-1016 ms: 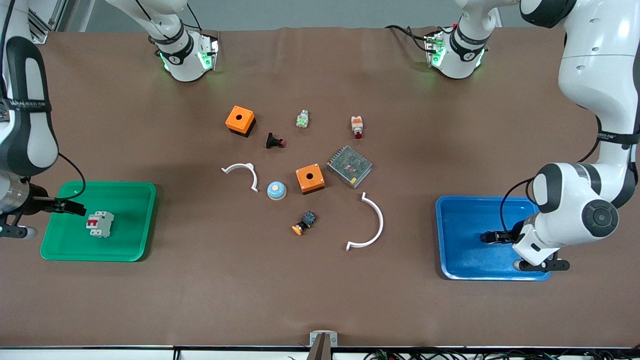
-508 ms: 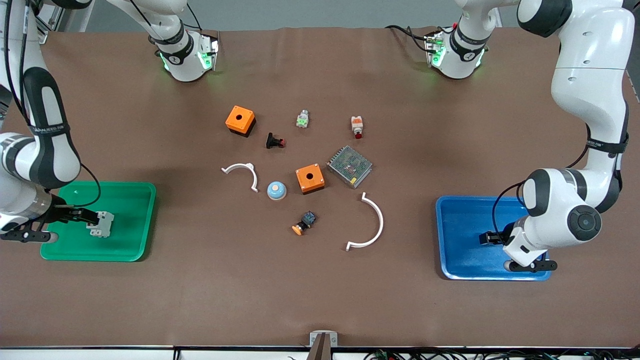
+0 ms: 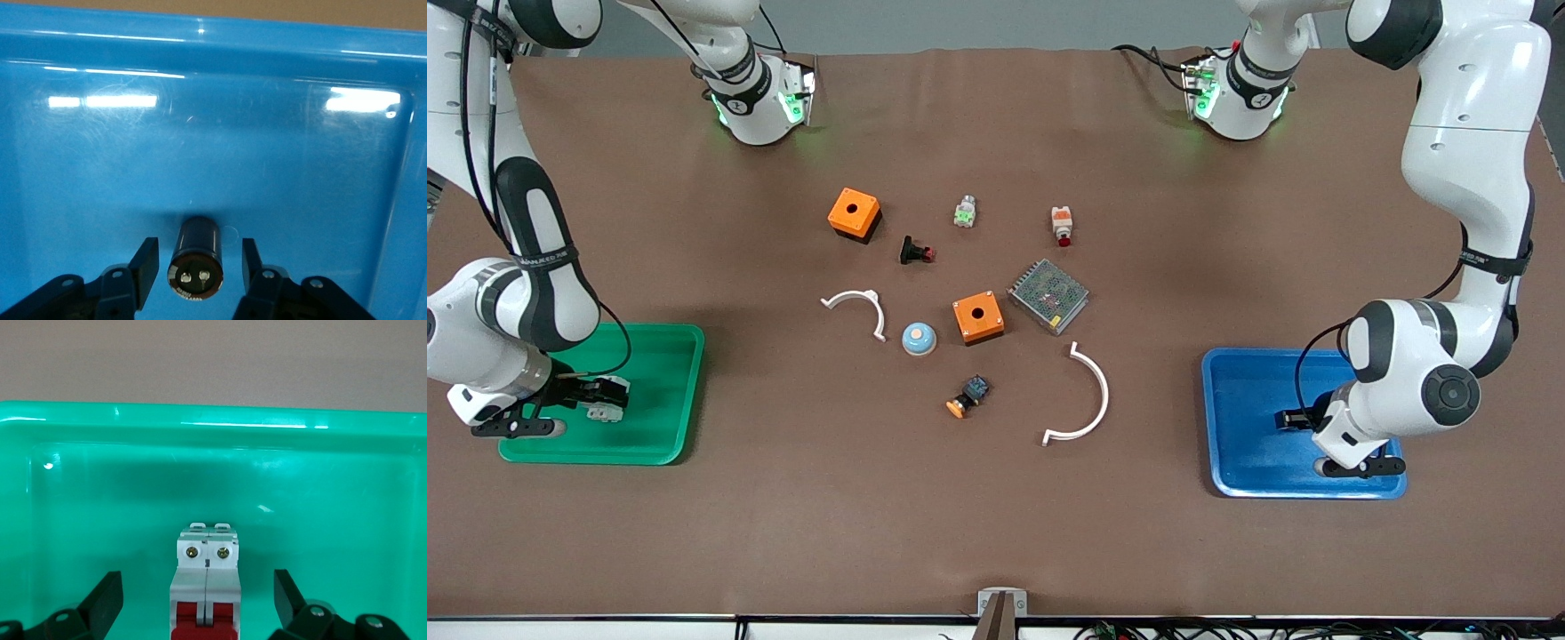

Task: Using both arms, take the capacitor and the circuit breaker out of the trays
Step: 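Grasp the breaker with the right gripper while the left gripper grasps the capacitor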

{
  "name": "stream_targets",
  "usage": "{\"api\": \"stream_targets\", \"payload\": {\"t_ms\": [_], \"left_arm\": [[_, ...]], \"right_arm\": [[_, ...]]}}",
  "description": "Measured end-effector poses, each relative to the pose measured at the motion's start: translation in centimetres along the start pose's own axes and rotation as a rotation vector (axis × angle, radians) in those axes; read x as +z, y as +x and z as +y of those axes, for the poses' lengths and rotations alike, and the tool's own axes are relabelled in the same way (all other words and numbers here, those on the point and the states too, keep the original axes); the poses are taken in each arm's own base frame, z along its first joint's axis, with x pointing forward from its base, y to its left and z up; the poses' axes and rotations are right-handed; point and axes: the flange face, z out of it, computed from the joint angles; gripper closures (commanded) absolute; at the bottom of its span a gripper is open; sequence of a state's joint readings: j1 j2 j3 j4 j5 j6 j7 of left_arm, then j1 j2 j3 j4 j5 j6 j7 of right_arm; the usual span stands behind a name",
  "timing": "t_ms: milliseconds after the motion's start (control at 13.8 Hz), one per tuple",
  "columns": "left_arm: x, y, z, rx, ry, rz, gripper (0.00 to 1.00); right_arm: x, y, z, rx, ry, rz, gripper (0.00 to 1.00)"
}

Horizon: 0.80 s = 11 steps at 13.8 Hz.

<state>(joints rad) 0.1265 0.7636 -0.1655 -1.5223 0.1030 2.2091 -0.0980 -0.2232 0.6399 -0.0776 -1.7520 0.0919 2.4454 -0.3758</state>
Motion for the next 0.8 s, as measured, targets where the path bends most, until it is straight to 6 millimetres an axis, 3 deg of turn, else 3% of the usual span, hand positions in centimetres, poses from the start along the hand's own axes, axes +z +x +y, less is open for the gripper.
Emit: {"api": "stream_targets", "payload": {"t_ms": [73,290,435,508,581,798], "left_arm": [[0.09,-0.06,0.00,0.000,0.000,-0.002,0.48],[0.45,-0.28,-0.04,0.000,0.000,-0.010,0.61],[0.56,-0.34,-0.13,-0.001,0.001,-0.012,0.81],[0.61,-0.37,-0.18,-0.002,0.001,-0.013,0.92],[0.67,-0.41,-0.20,-0.002,0.001,-0.015,0.99],[0.36,-0.32,-0.21,-0.002,0.001,-0.007,0.99]], "right_arm": [[0.16,-0.05,0.04,-0.004,0.001,-0.002,0.09],[0.53,-0.21,0.14,-0.010,0.003,-0.011,0.60],[0.68,-0.32,0.14,-0.016,0.006,-0.019,0.91],[0.71,-0.35,0.14,-0.018,0.007,-0.021,1.00],[0.73,-0.39,0.16,-0.021,0.008,-0.024,1.00],[0.53,-0.22,0.12,-0.026,0.011,-0.027,1.00]]}}
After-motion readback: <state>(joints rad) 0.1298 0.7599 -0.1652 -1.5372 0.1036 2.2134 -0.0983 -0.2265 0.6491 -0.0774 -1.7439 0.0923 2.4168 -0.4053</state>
